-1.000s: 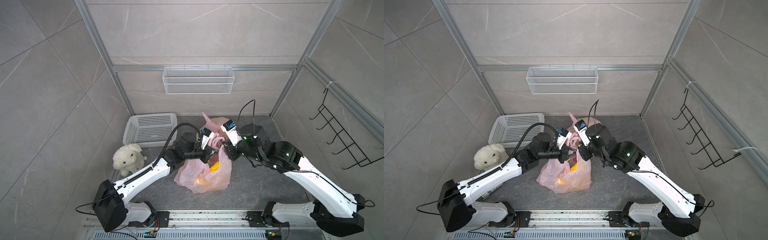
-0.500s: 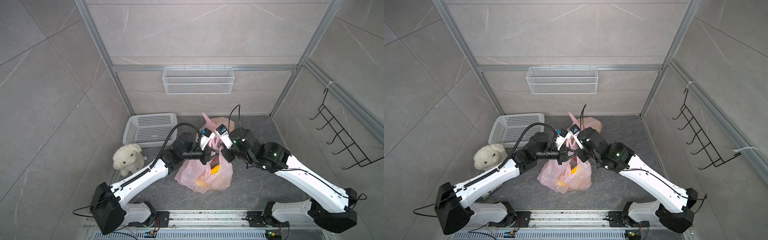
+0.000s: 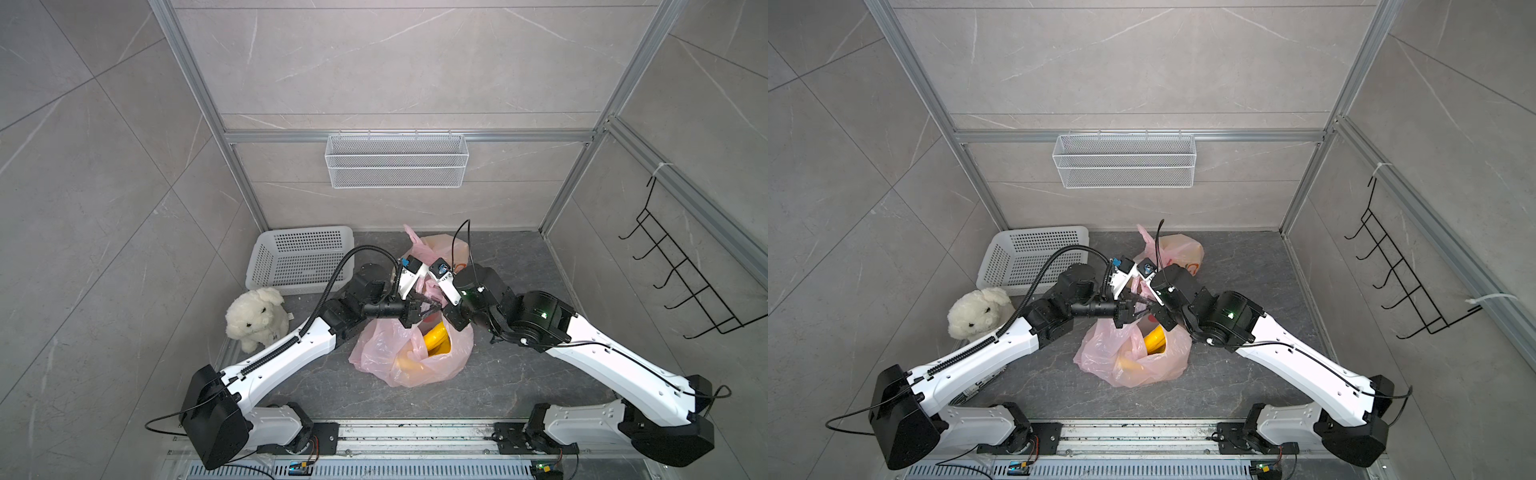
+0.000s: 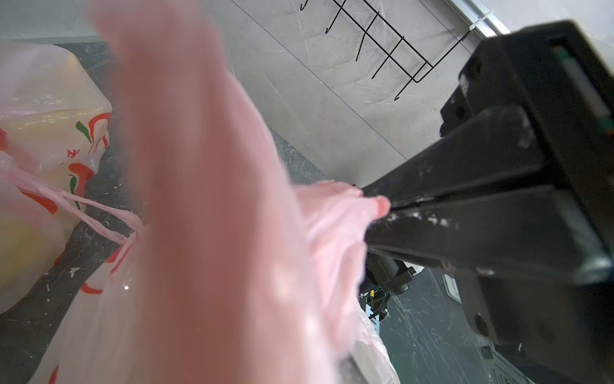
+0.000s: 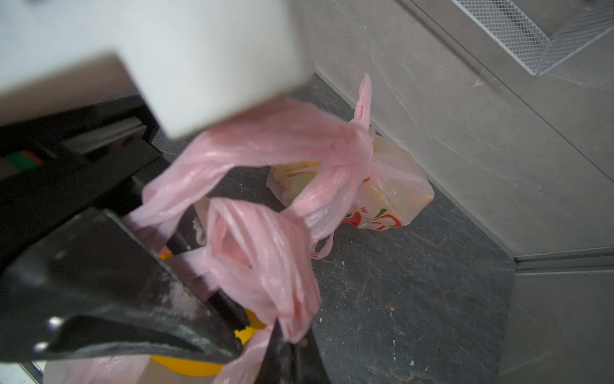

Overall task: Place the banana into a plastic bag & tie a knot
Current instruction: Adjust the plastic bag at the center of the board.

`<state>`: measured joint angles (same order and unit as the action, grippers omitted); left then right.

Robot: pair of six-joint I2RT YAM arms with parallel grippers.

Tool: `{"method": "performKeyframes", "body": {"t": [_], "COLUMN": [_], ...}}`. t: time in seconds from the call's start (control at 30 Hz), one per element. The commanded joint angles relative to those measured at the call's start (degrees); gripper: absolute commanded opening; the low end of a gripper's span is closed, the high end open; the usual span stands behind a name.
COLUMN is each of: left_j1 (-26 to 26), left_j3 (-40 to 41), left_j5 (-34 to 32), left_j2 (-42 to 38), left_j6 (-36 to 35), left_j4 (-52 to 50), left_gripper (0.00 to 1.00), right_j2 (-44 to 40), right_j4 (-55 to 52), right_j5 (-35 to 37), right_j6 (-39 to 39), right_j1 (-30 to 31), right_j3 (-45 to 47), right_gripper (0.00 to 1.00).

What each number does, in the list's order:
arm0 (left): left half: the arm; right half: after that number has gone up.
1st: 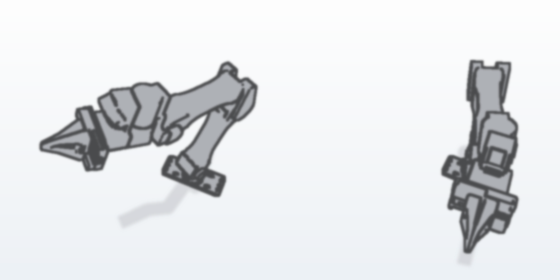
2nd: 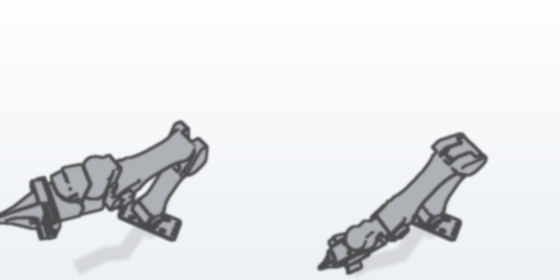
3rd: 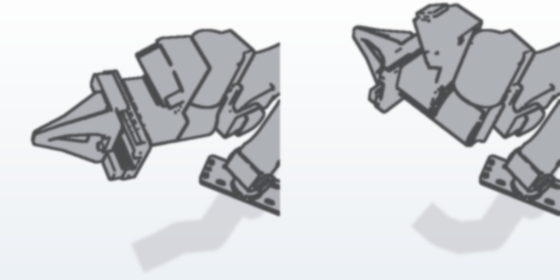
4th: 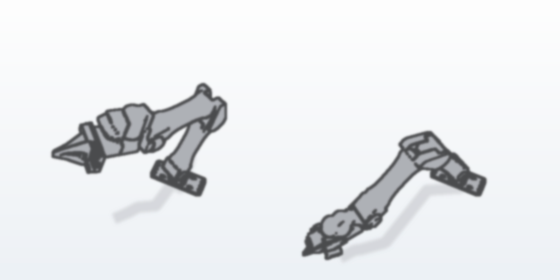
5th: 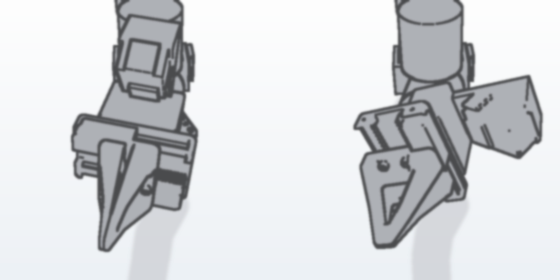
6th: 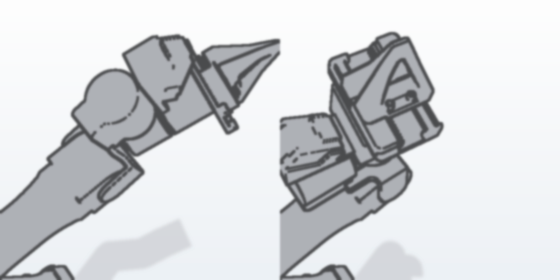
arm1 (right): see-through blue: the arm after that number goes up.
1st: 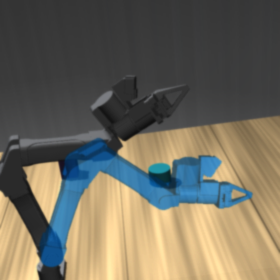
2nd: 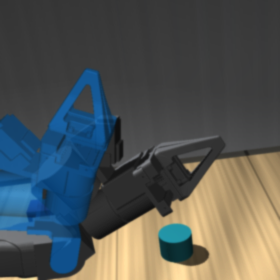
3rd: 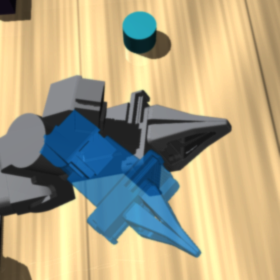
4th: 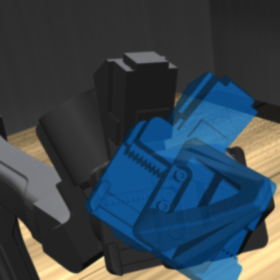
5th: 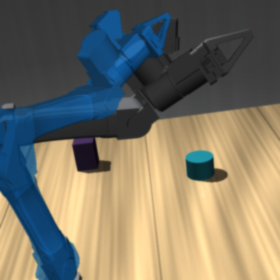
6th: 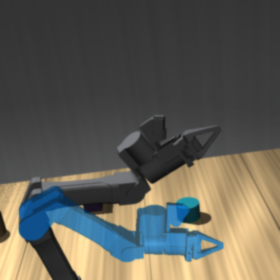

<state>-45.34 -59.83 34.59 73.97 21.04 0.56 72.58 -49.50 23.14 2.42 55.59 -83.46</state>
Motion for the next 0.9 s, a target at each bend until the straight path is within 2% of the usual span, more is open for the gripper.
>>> {"method": "performKeyframes", "body": {"t": [0.0,0.23,0.5,0.6,0.73,0.87], "left_j1": [0.26,0.25,0.12,0.16,0.13,0.12], "left_j3": [-0.02,-0.53,-0.46,-0.32,-0.23,0.54], "left_j5": [0.52,1.74,-4.44,-4.96,-4.09,-3.92], "left_j2": [-0.53,0.85,0.5,-0.02,0.15,-0.31], "left_j6": [1.15,1.64,-0.2,-0.34,-0.29,-0.35], "left_j4": [3.26,3.23,1.61,2.36,3.77,4.73], "left_gripper": [0.17,0.25,0.26,0.2,0.03,0.0], "right_j2": [-1.35,-0.16,-2.21,-2.31,-2.09,-2.47], "right_j4": [1.41,3.09,4.32,3.73,3.36,2.21], "right_j5": [-1.4,-3.8,-11.24,-12.71,-13.8,-12.52], "right_j6": [-0.14,-0.37,-2.52,-2.97,-3.33,-4.06], "right_j1": [0.53,1.4,2.31,2.24,2.33,2.33], "right_j3": [0.91,-0.26,-0.18,0.52,1.28,0.04], "right_gripper": [0.0,0.0,0.0,0.0,0.0,0.01]}}
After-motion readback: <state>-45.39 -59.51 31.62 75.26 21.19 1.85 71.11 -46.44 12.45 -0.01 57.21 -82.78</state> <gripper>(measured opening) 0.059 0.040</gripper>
